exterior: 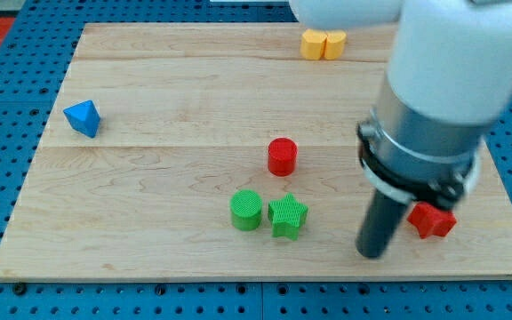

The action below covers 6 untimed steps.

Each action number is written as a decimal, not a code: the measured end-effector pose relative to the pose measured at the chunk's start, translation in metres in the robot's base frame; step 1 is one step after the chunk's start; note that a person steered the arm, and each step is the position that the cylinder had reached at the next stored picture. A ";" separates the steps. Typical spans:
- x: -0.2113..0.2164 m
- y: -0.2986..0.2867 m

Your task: Move the red star into the red circle

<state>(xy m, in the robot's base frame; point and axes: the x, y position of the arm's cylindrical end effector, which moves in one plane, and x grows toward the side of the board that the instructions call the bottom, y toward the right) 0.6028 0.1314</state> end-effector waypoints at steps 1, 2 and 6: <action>0.005 0.102; -0.039 0.099; -0.036 -0.031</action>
<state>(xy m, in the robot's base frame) 0.5671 0.1005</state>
